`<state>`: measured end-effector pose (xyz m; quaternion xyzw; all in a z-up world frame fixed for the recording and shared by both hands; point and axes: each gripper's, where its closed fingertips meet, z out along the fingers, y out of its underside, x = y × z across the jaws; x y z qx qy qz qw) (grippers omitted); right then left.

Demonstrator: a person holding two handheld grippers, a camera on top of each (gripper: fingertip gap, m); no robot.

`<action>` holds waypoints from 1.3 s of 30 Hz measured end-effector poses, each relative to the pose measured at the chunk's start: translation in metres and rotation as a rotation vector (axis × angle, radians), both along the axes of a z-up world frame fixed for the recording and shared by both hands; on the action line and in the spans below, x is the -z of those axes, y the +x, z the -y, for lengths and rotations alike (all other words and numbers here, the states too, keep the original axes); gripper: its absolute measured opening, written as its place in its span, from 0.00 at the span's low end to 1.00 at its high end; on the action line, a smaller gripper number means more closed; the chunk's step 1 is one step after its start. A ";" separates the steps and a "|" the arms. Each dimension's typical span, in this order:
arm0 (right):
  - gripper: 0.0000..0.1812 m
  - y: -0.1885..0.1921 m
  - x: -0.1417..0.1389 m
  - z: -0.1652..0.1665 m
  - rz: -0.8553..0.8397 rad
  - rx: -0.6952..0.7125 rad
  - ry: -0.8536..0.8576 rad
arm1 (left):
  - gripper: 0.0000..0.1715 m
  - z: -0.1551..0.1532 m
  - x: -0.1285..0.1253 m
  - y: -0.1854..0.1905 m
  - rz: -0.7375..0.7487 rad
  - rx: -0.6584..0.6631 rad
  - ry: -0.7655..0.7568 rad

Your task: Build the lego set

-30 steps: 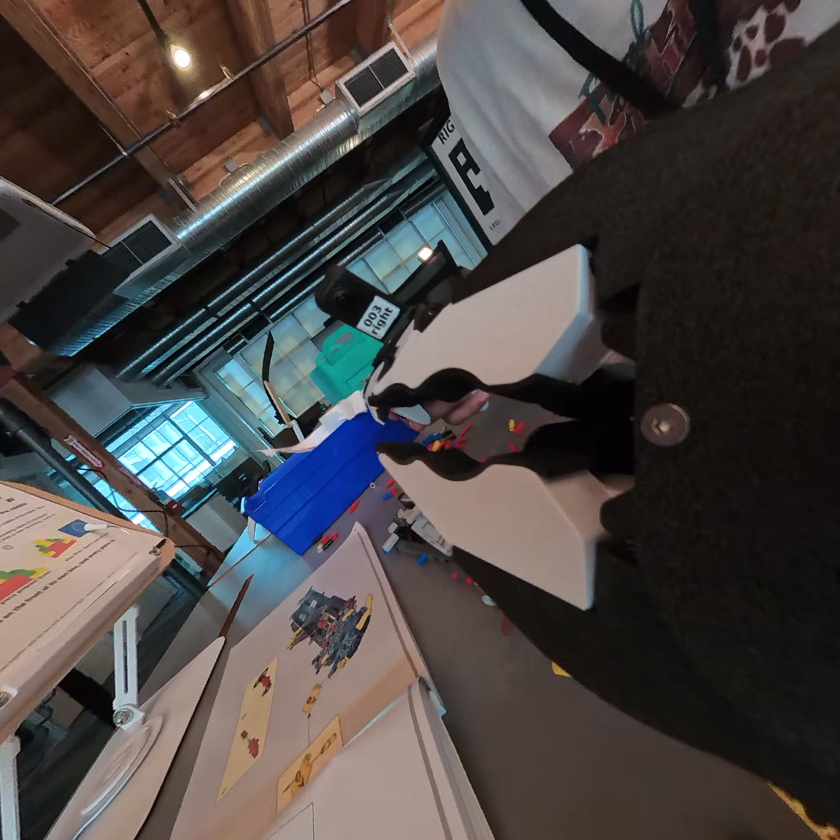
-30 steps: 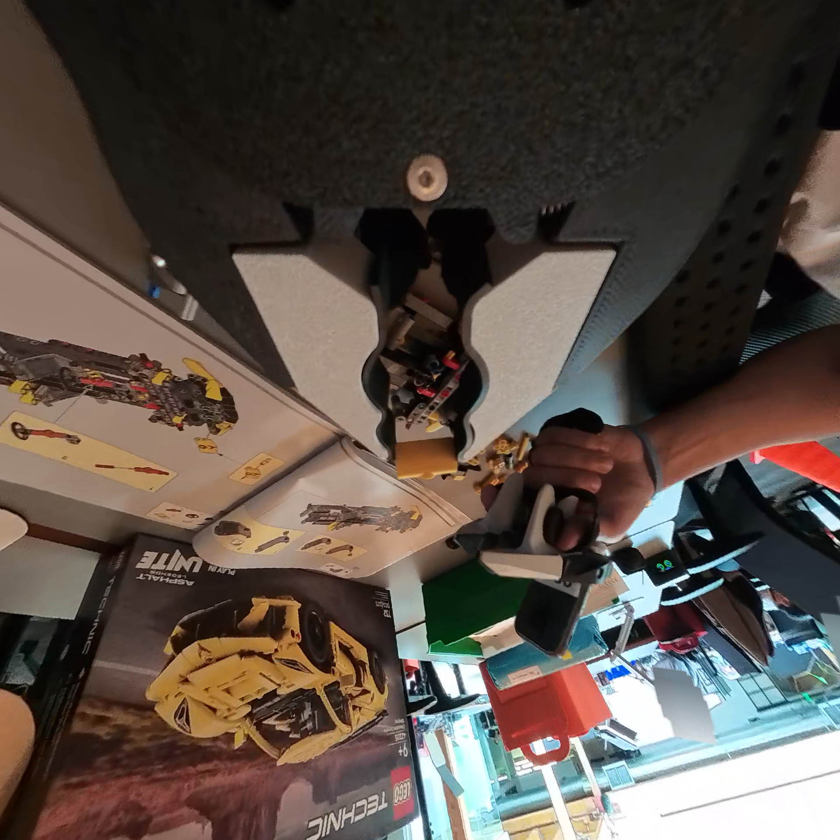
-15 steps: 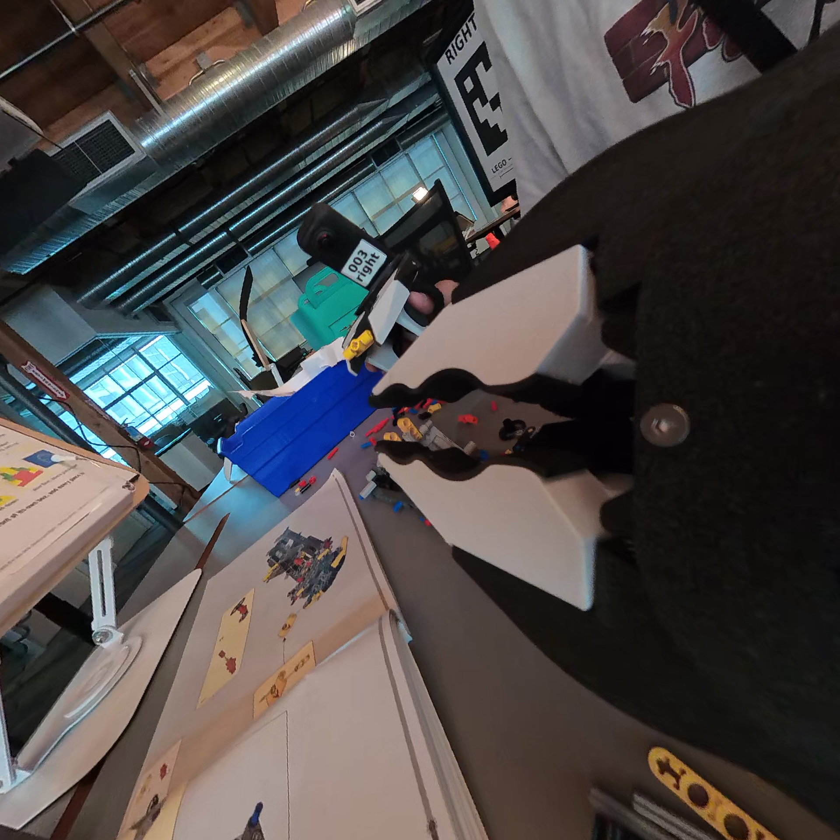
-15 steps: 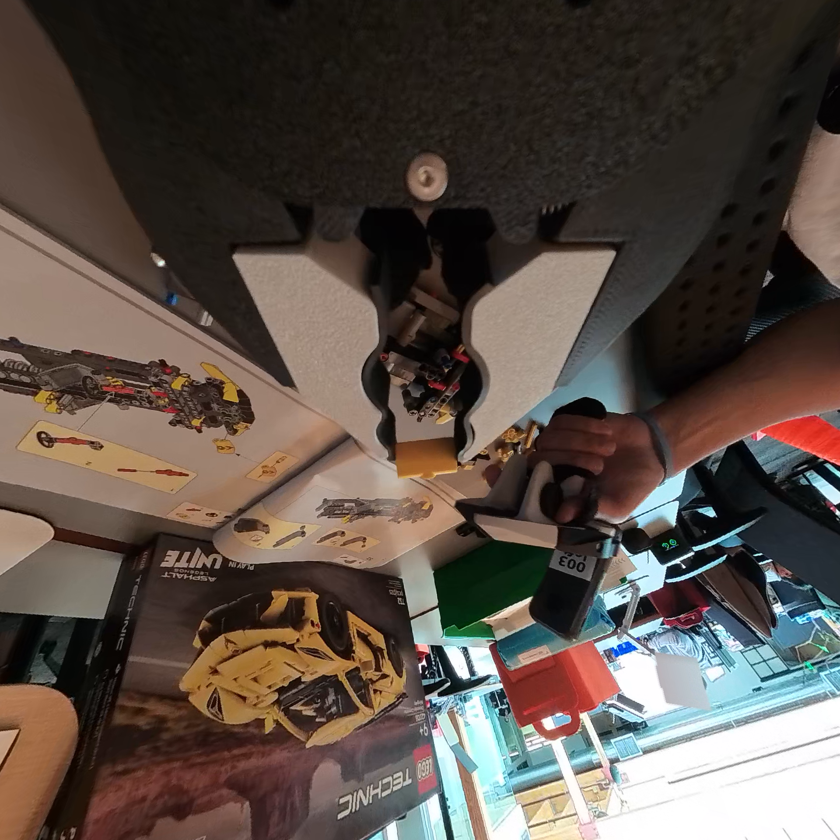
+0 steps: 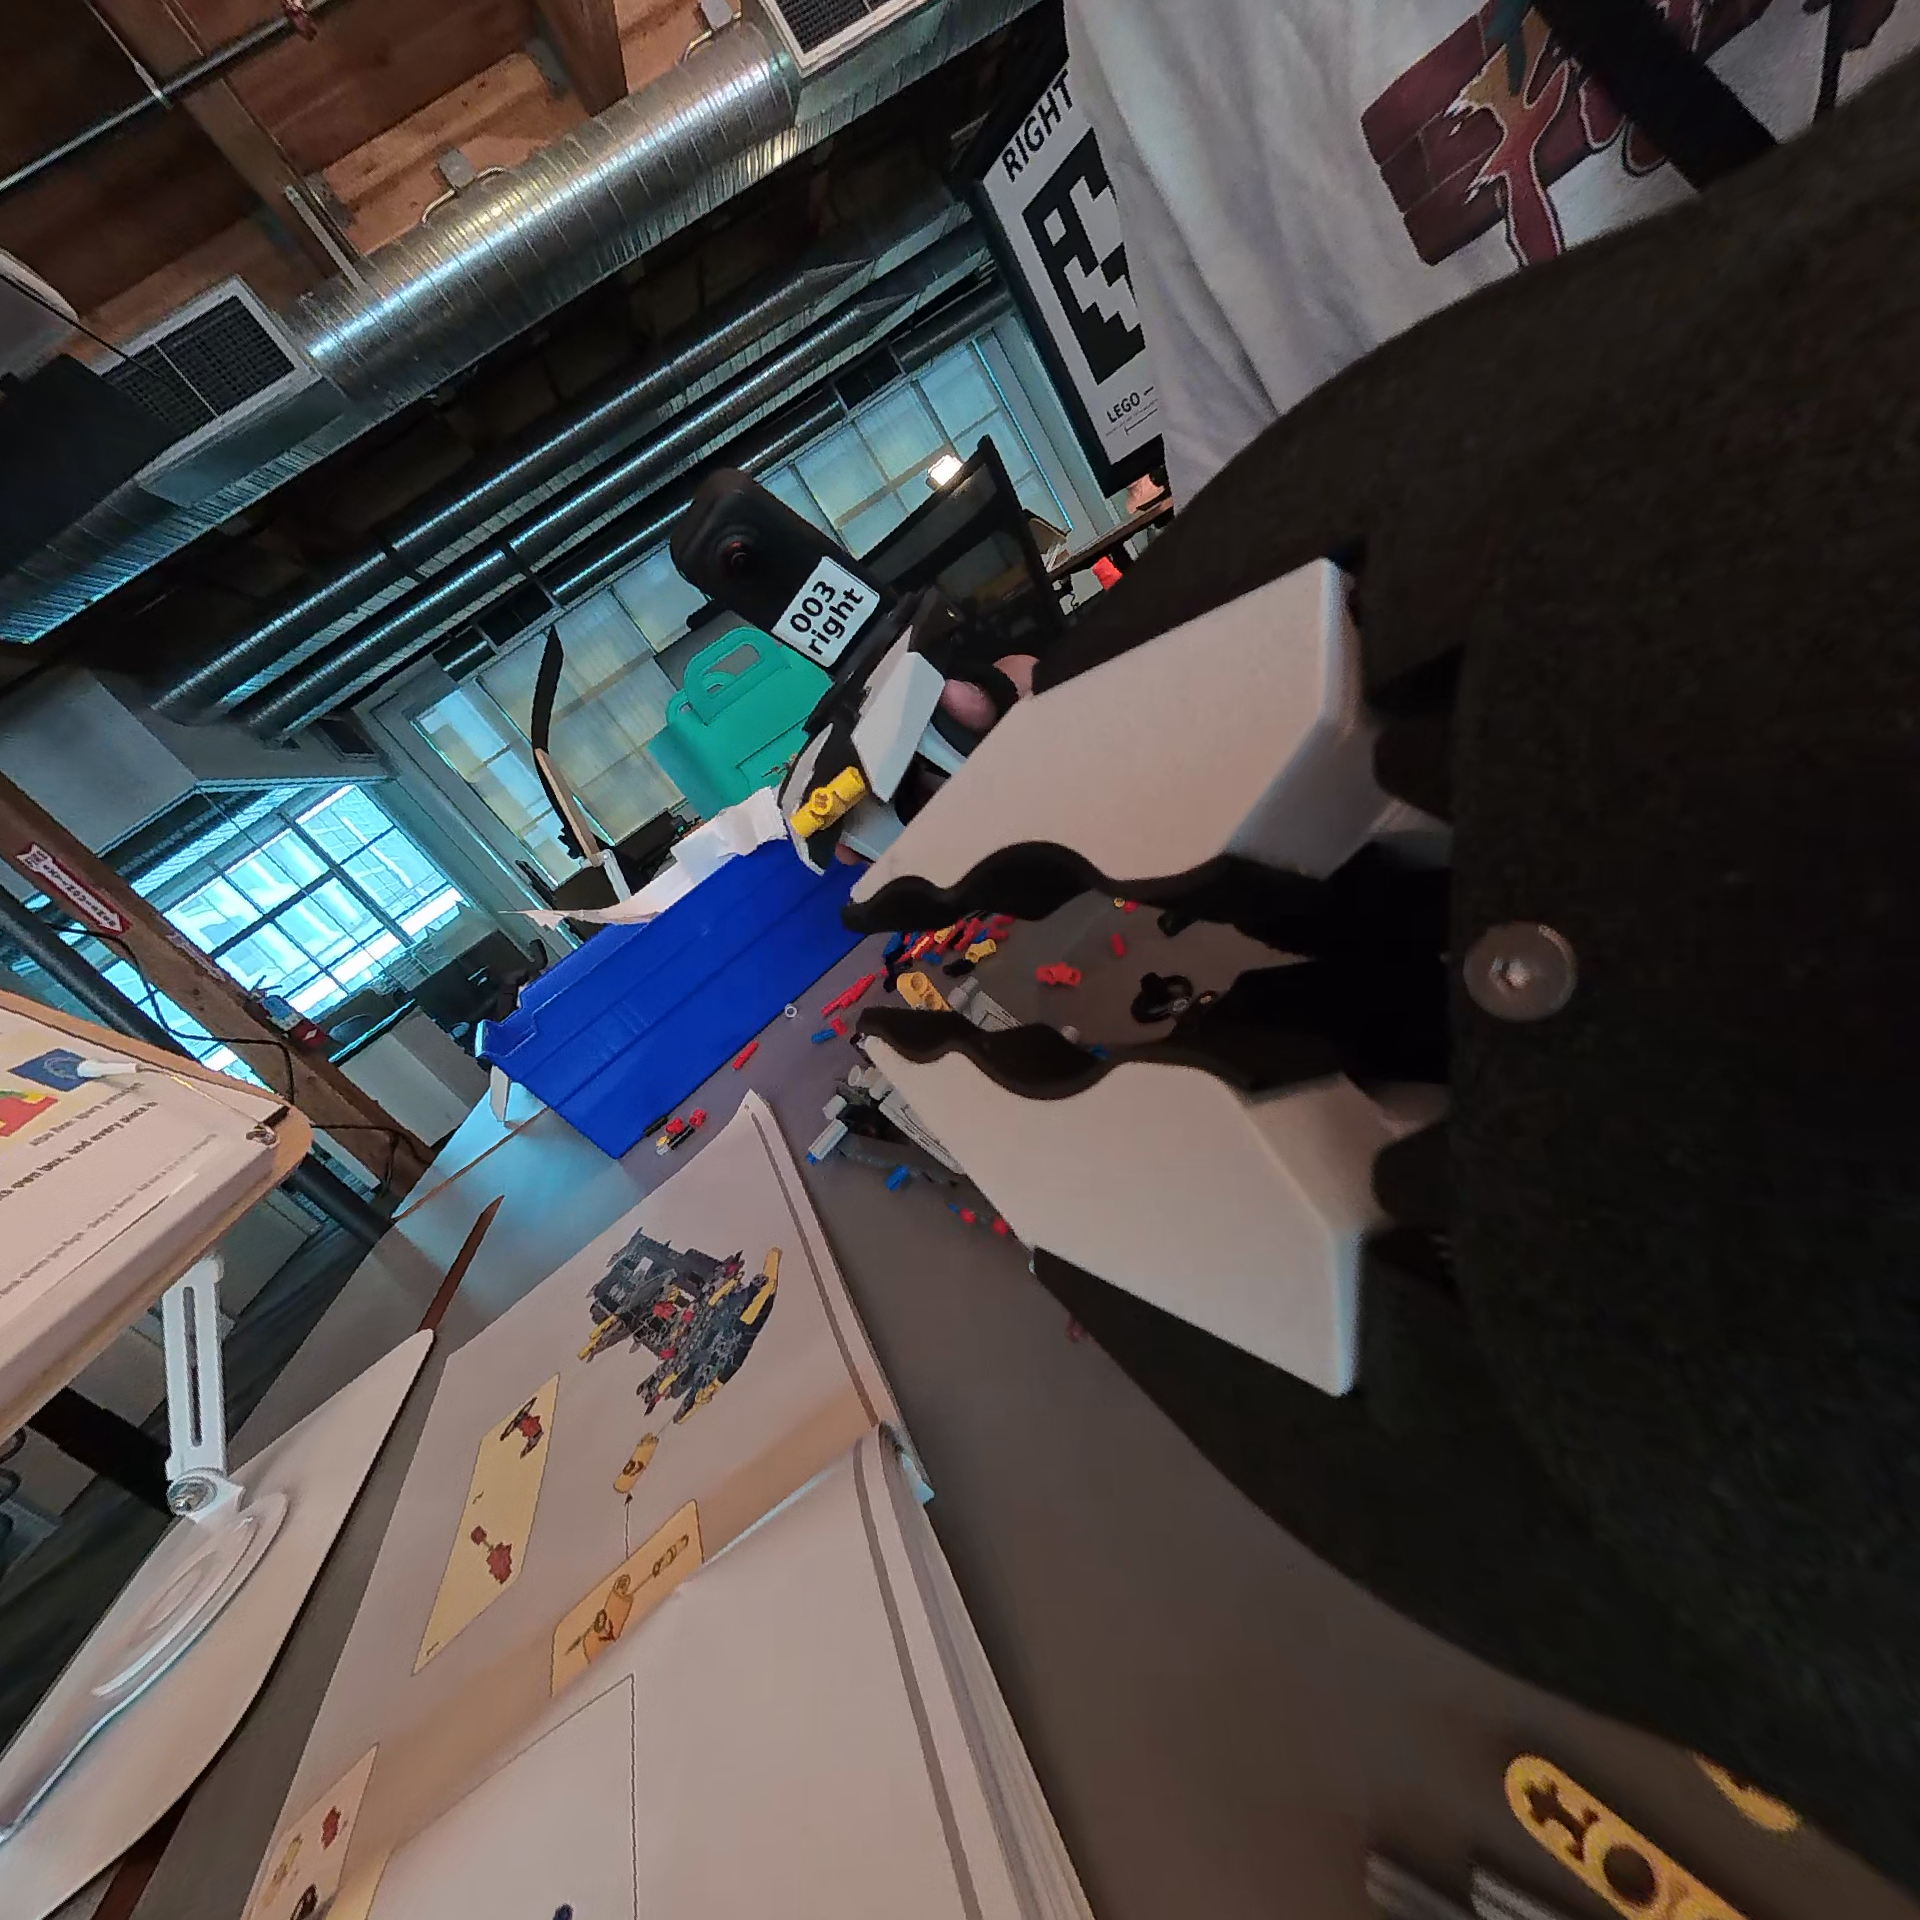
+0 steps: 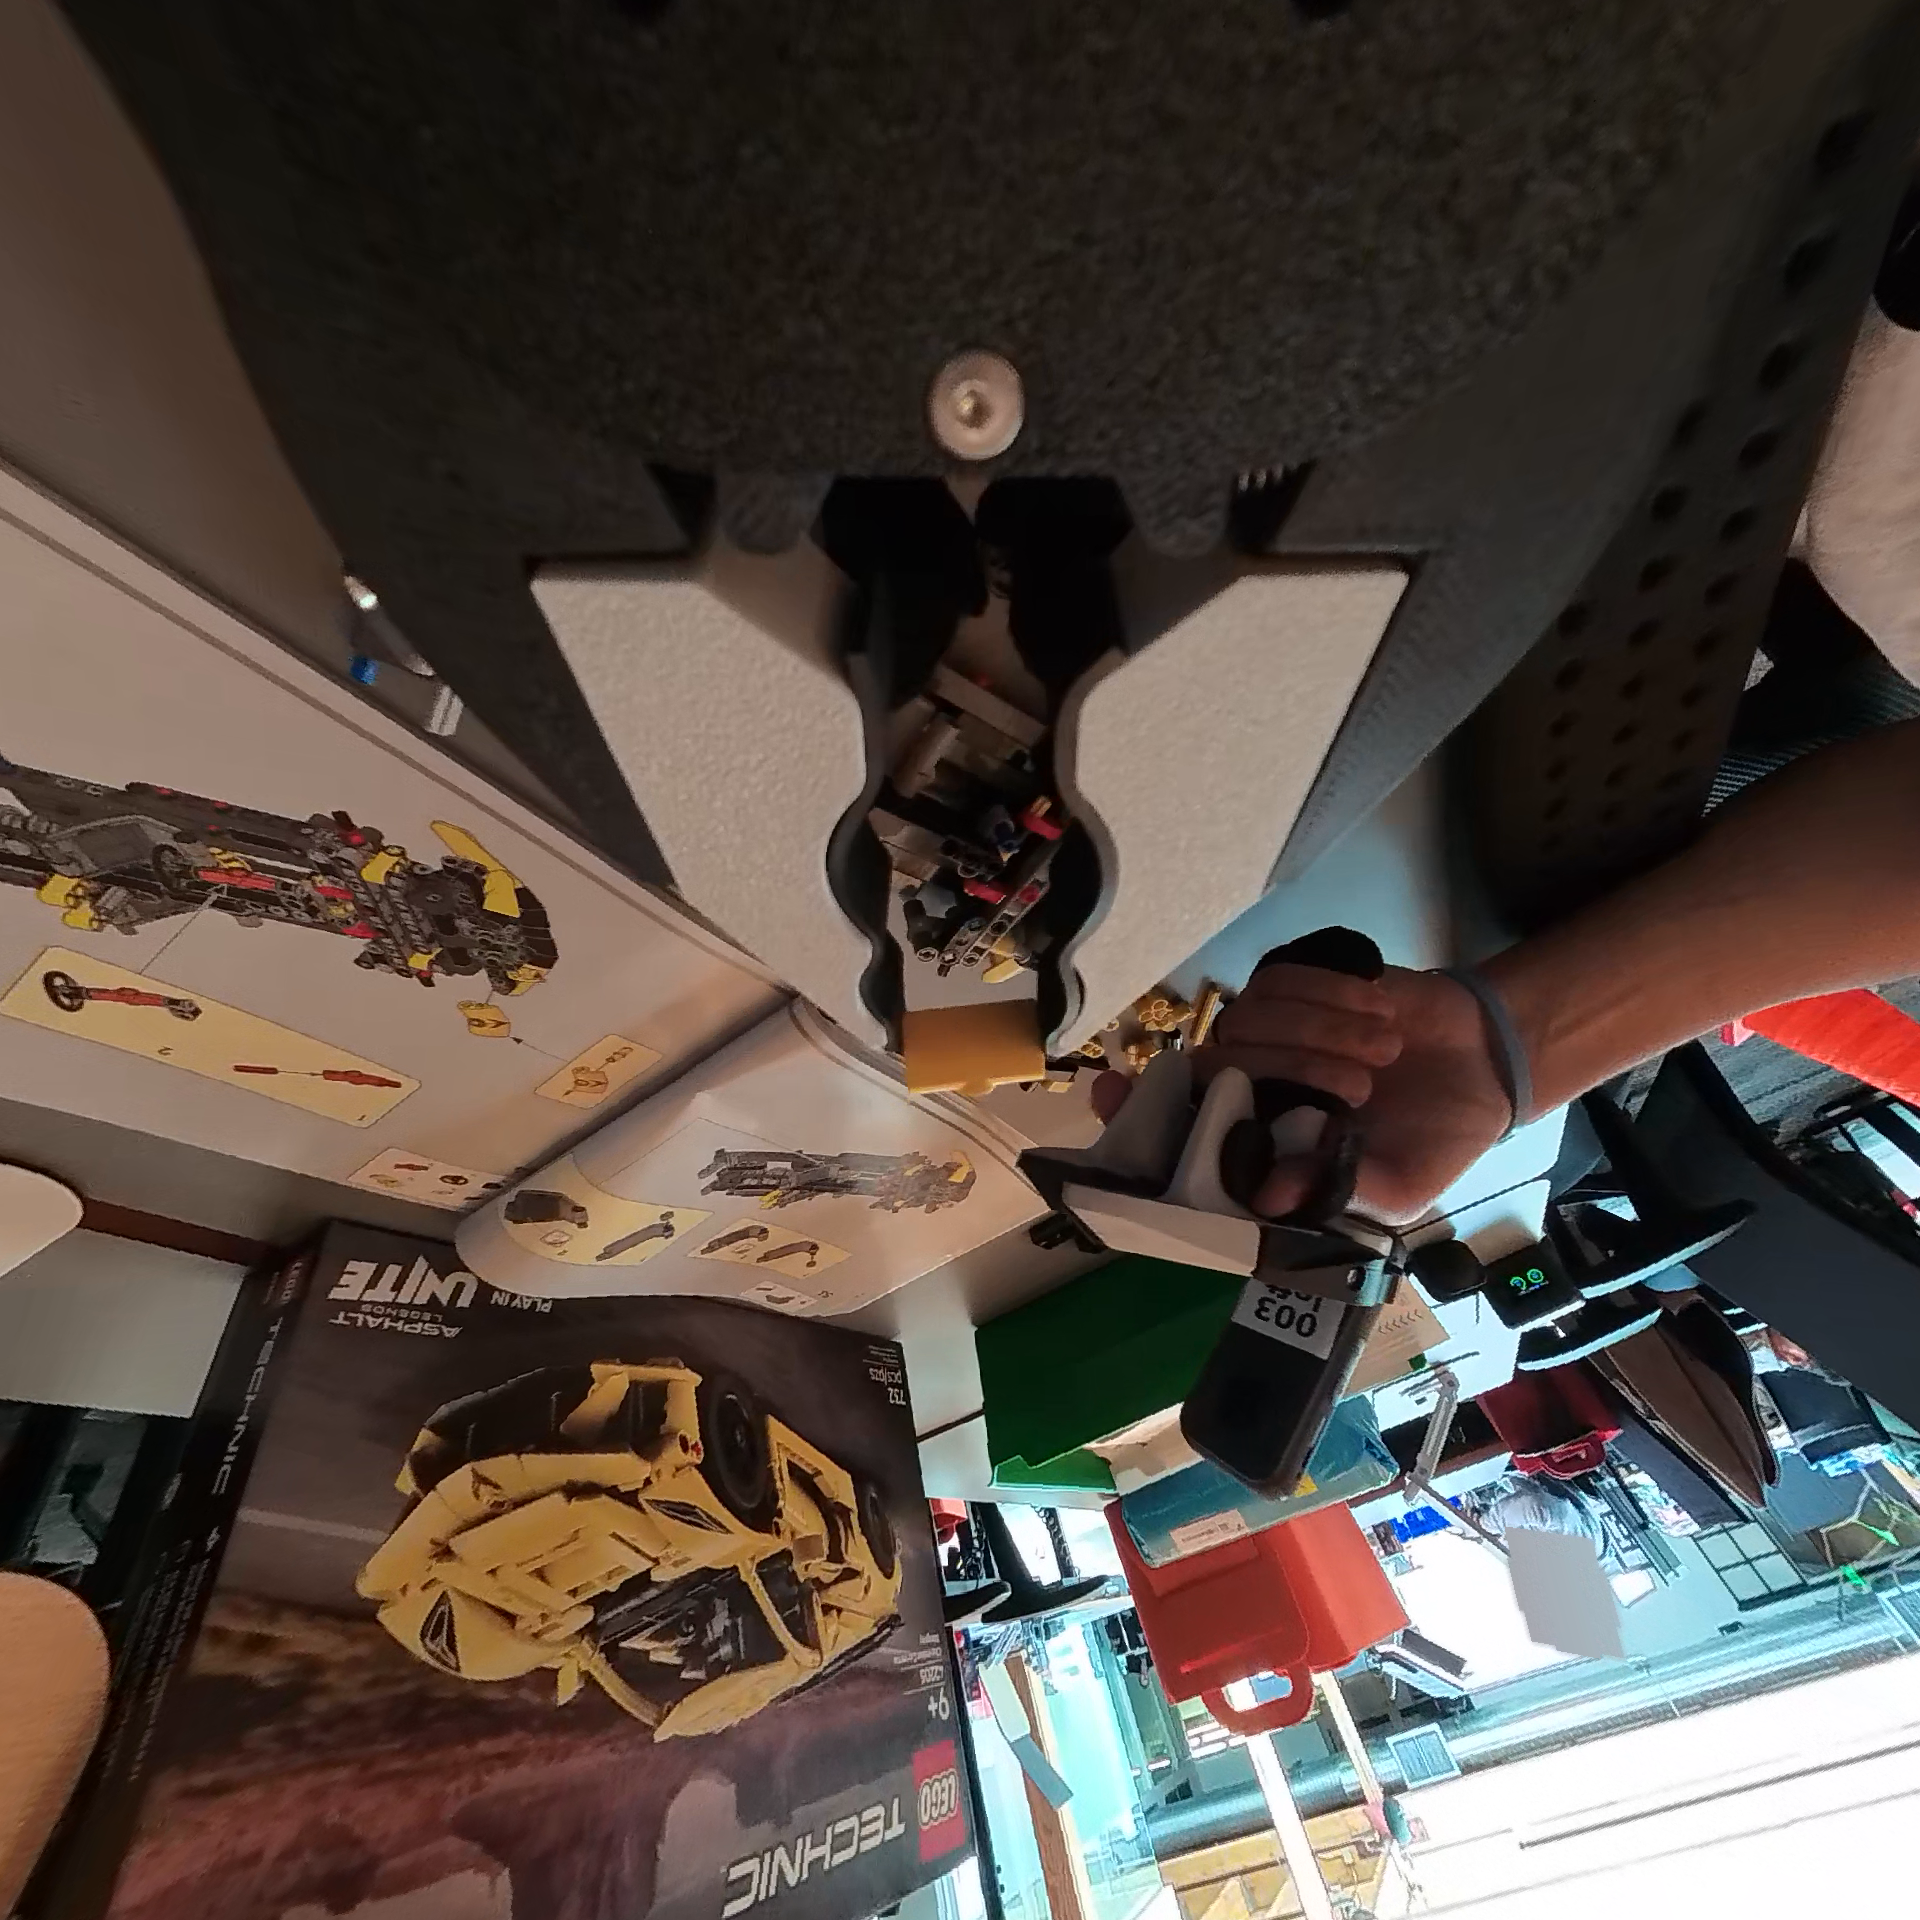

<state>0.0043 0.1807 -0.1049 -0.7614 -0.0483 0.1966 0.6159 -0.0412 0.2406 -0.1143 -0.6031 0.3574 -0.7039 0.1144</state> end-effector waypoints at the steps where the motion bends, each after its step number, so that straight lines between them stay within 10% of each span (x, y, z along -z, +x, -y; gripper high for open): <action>1: 0.13 0.000 0.000 0.000 0.004 -0.001 0.000 | 0.07 0.000 0.000 0.000 0.001 0.000 0.000; 15: 0.13 0.006 0.020 -0.003 0.329 0.103 -0.045 | 0.07 0.003 0.001 0.000 -0.011 0.004 0.034; 25: 0.14 -0.059 0.013 0.002 0.826 -0.102 0.265 | 0.10 0.070 -0.005 -0.010 0.016 0.336 0.015; 39: 0.14 -0.056 0.024 -0.001 0.823 -0.080 0.229 | 0.03 0.082 0.013 -0.010 -0.031 0.343 0.255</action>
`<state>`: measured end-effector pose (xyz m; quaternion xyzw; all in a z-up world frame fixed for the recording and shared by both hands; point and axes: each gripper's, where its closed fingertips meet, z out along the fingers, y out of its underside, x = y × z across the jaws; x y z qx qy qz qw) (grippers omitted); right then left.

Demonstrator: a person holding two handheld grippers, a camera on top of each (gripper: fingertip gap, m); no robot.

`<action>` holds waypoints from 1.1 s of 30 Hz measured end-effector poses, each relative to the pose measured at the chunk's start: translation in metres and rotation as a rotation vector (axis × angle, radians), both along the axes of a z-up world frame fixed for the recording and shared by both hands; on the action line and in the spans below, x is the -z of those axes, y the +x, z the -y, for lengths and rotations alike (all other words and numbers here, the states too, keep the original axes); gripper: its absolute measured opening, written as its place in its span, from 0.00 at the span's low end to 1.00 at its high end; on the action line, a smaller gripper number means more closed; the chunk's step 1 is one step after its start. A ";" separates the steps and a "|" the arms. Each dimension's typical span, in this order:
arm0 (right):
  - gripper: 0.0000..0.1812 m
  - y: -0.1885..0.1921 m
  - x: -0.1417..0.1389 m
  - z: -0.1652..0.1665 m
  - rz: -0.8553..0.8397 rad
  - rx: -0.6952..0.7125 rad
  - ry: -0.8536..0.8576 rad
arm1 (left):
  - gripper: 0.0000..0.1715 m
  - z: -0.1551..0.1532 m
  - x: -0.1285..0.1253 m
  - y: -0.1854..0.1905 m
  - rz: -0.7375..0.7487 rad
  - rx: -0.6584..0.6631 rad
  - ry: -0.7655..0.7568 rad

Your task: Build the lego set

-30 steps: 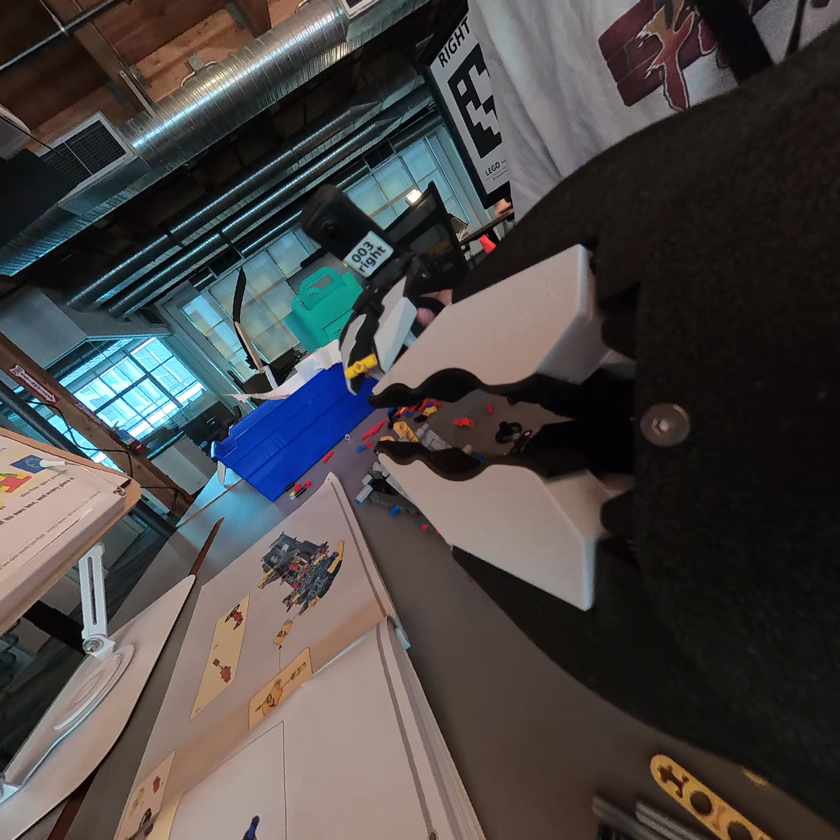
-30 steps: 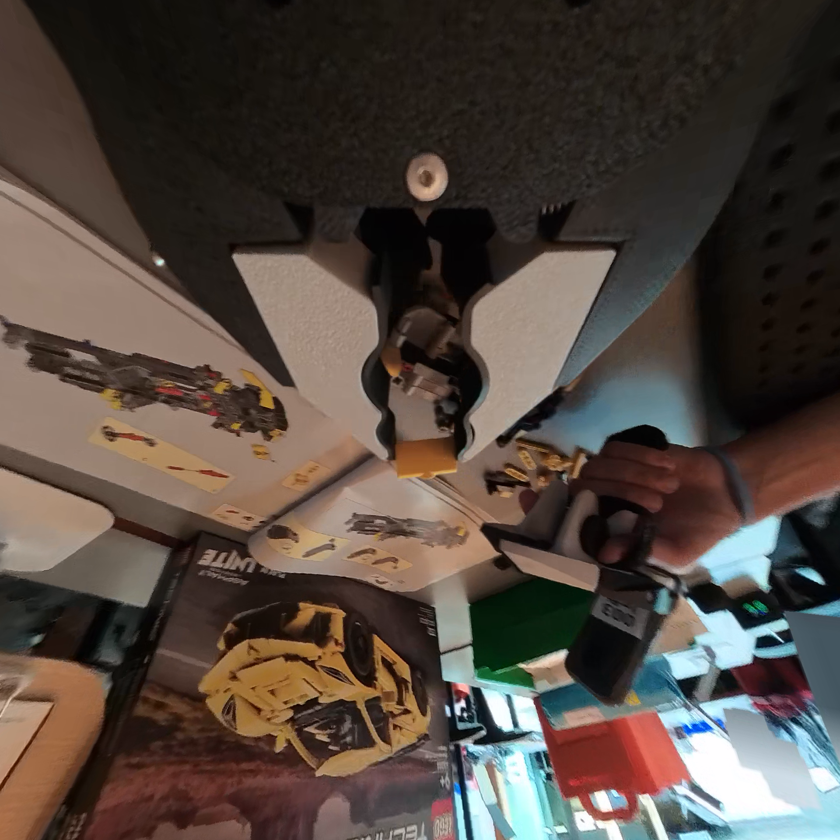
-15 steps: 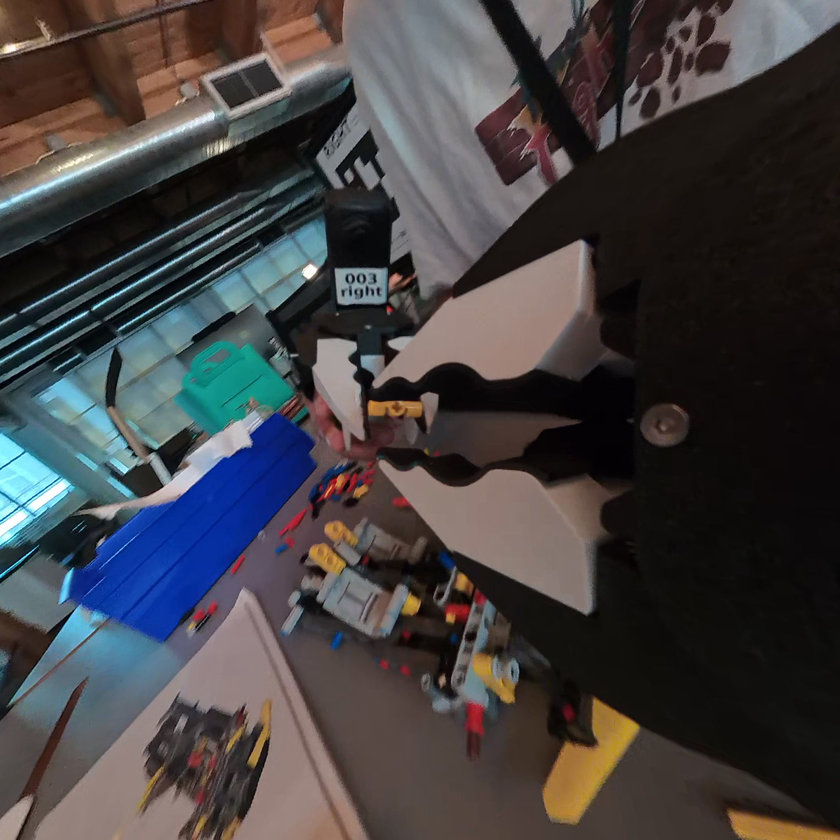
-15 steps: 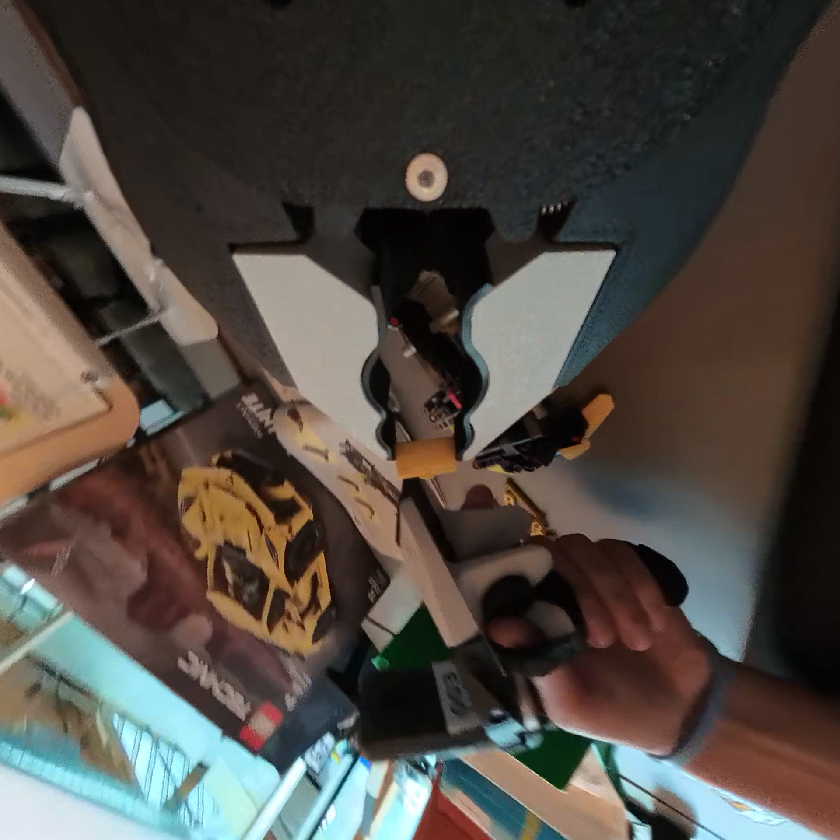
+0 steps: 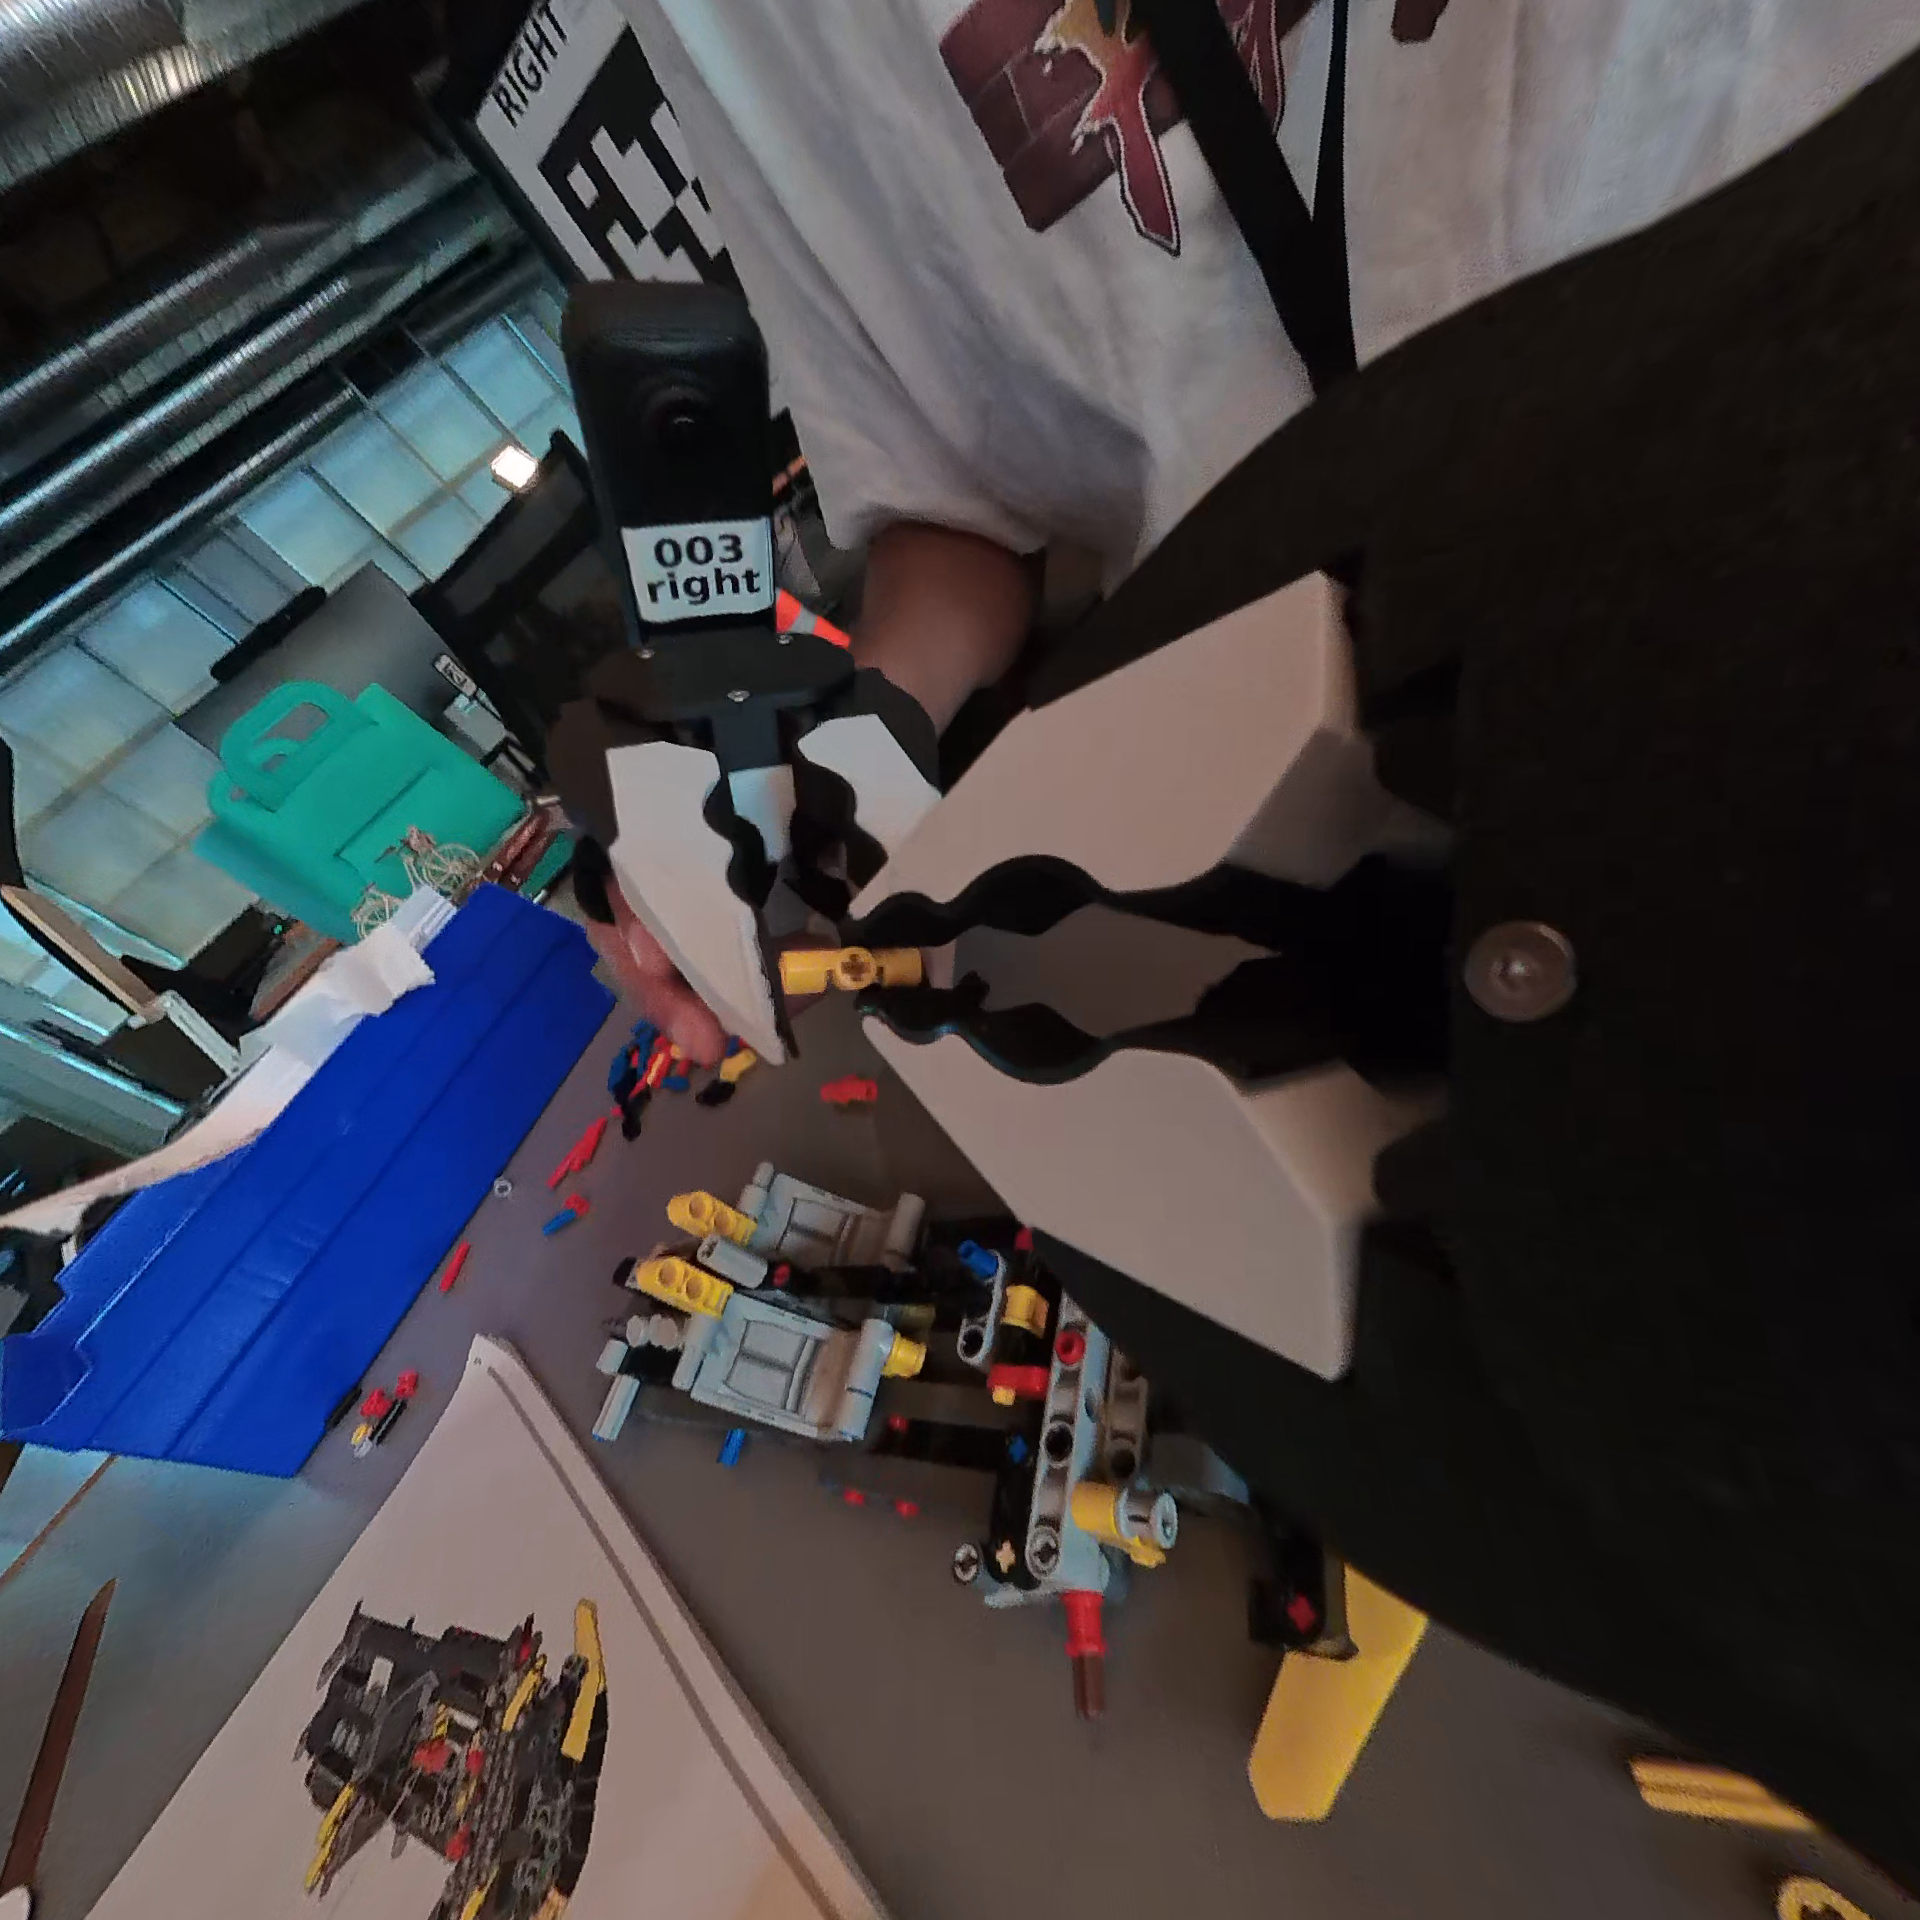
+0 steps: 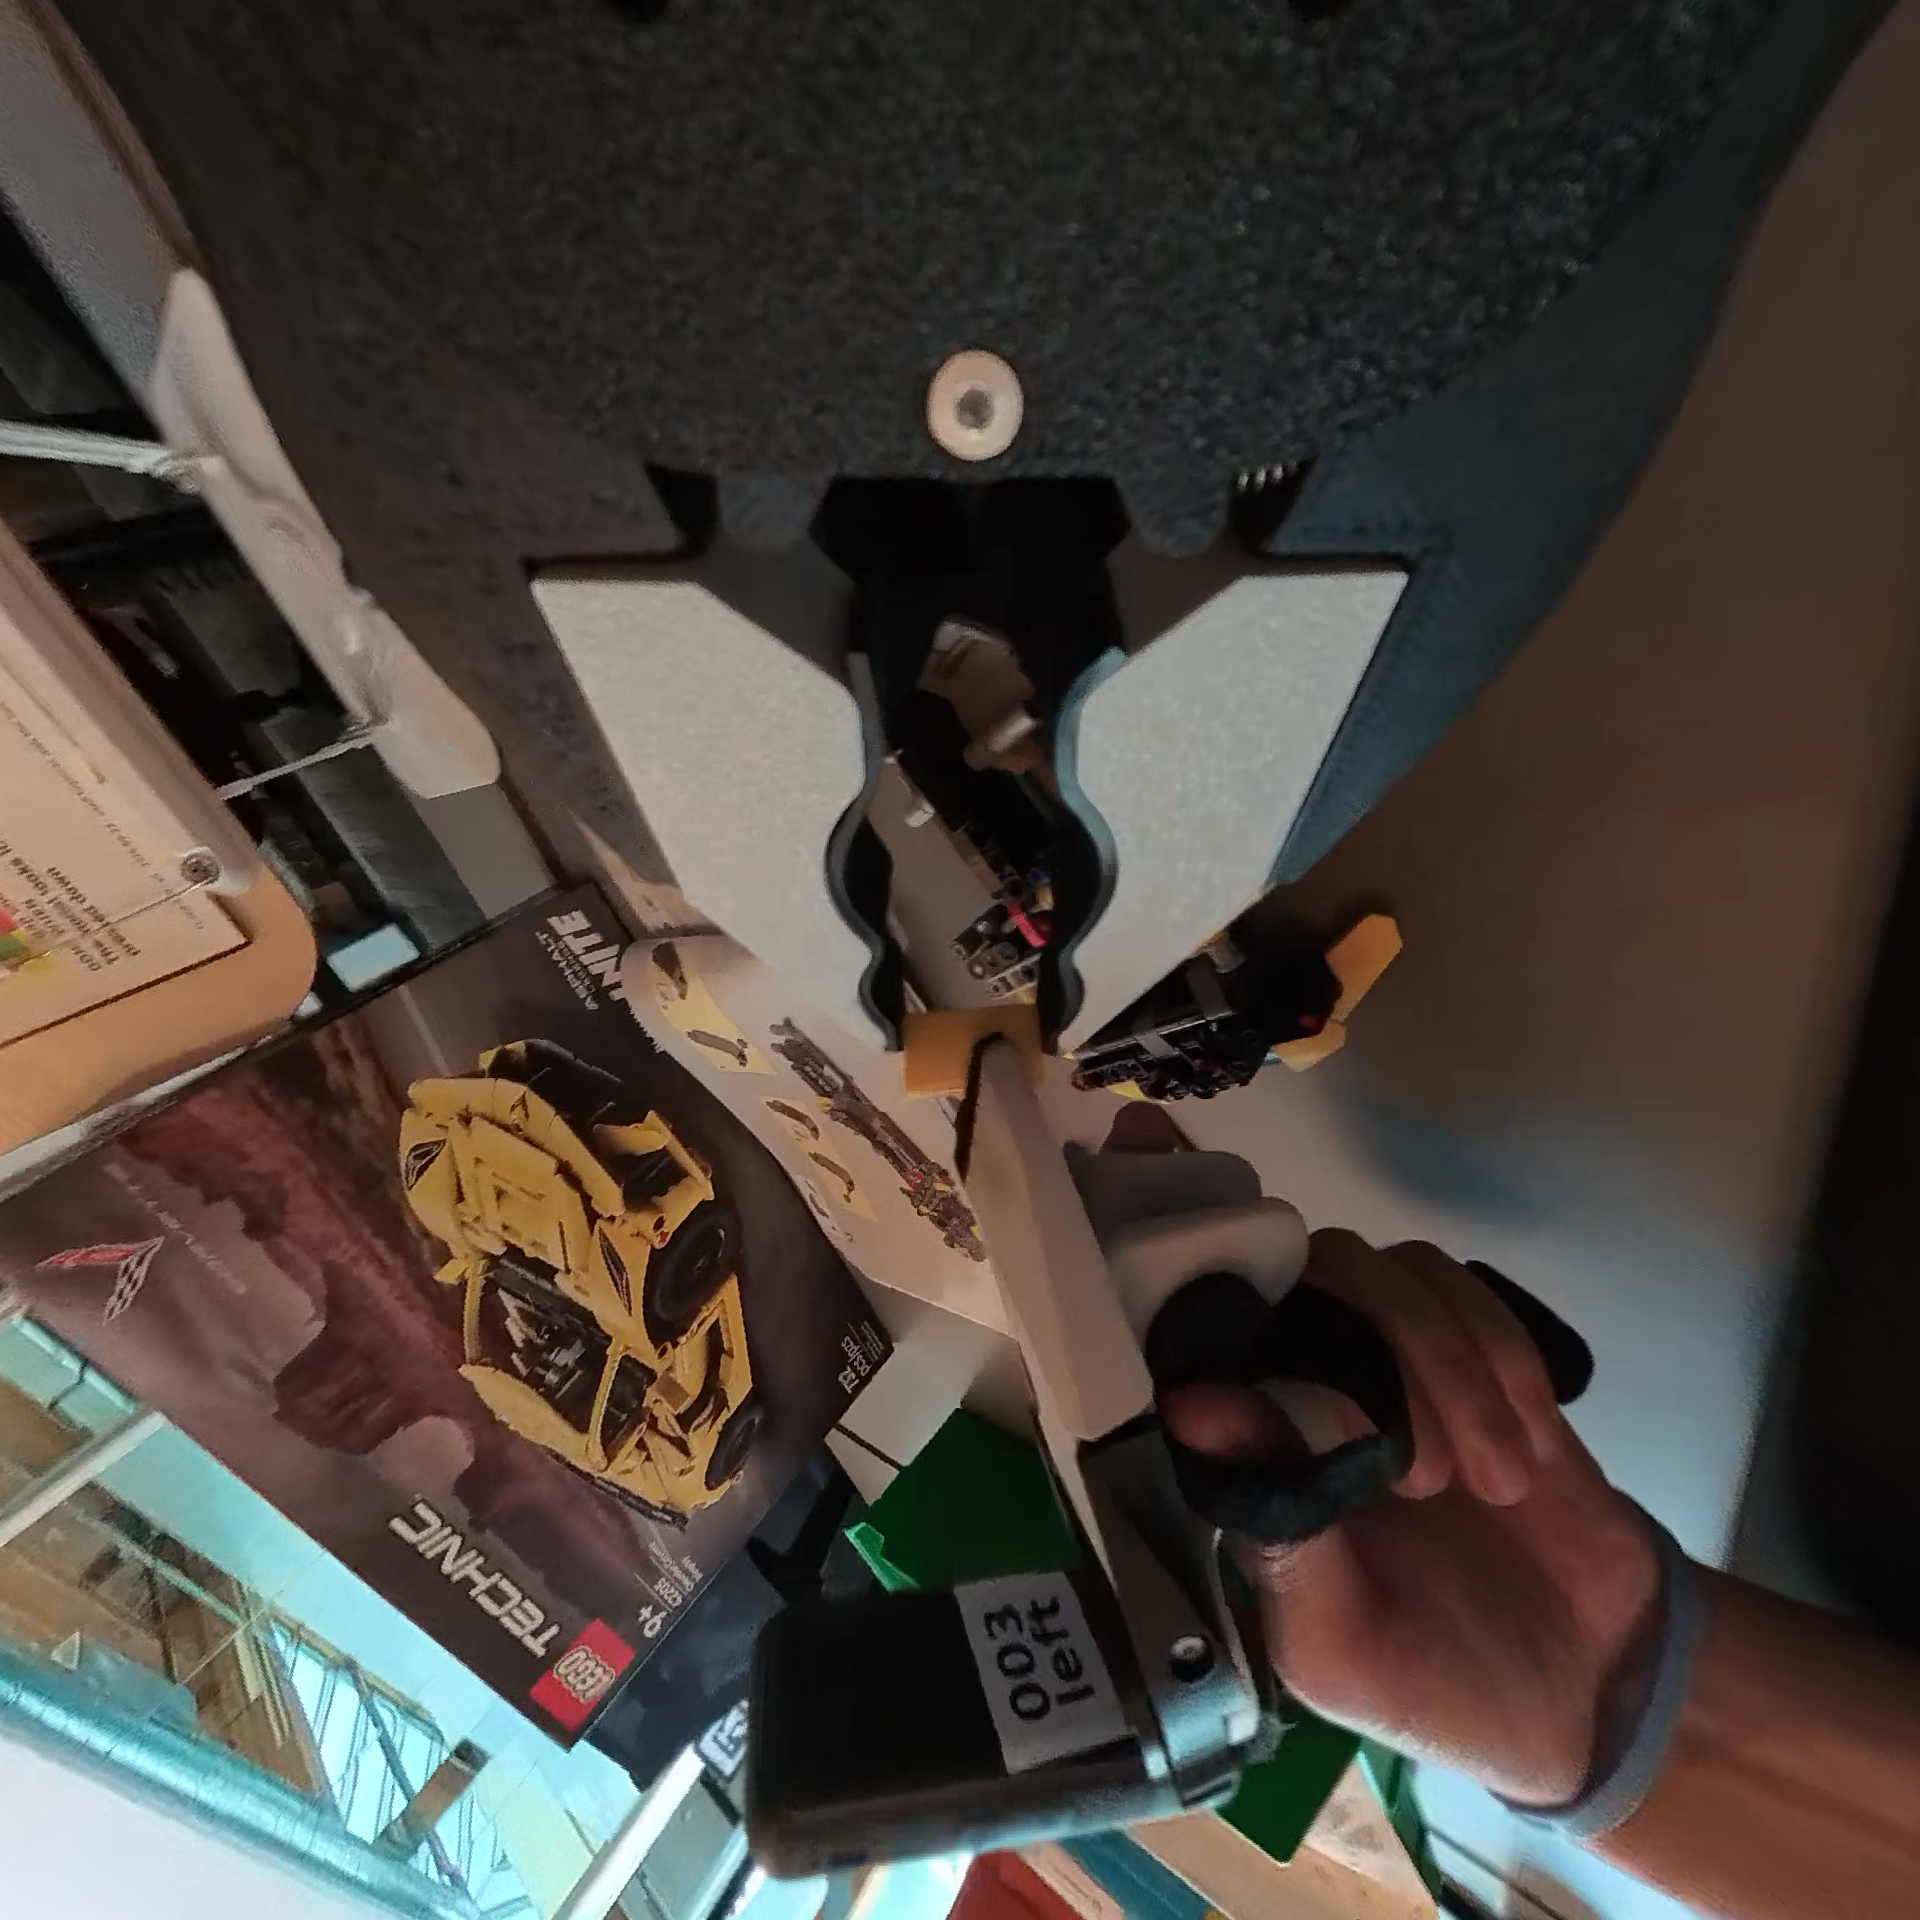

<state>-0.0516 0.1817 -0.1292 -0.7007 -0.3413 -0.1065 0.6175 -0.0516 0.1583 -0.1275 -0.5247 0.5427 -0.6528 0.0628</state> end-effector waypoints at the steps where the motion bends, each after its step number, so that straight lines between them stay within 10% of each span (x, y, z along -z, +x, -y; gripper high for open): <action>1: 0.14 0.001 0.000 0.001 -0.038 0.022 0.002 | 0.03 -0.002 0.000 0.000 0.001 -0.014 0.010; 8: 0.16 0.008 -0.027 0.013 -0.217 0.107 0.043 | 0.03 -0.072 0.005 -0.032 -0.017 -0.355 0.381; 15: 0.14 0.016 -0.015 0.009 -0.320 0.103 -0.046 | 0.03 -0.185 0.045 -0.229 -0.585 -0.667 1.194; 33: 0.07 0.022 -0.005 0.009 -0.395 0.119 -0.149 | 0.03 -0.228 0.094 -0.264 -0.776 -0.574 1.129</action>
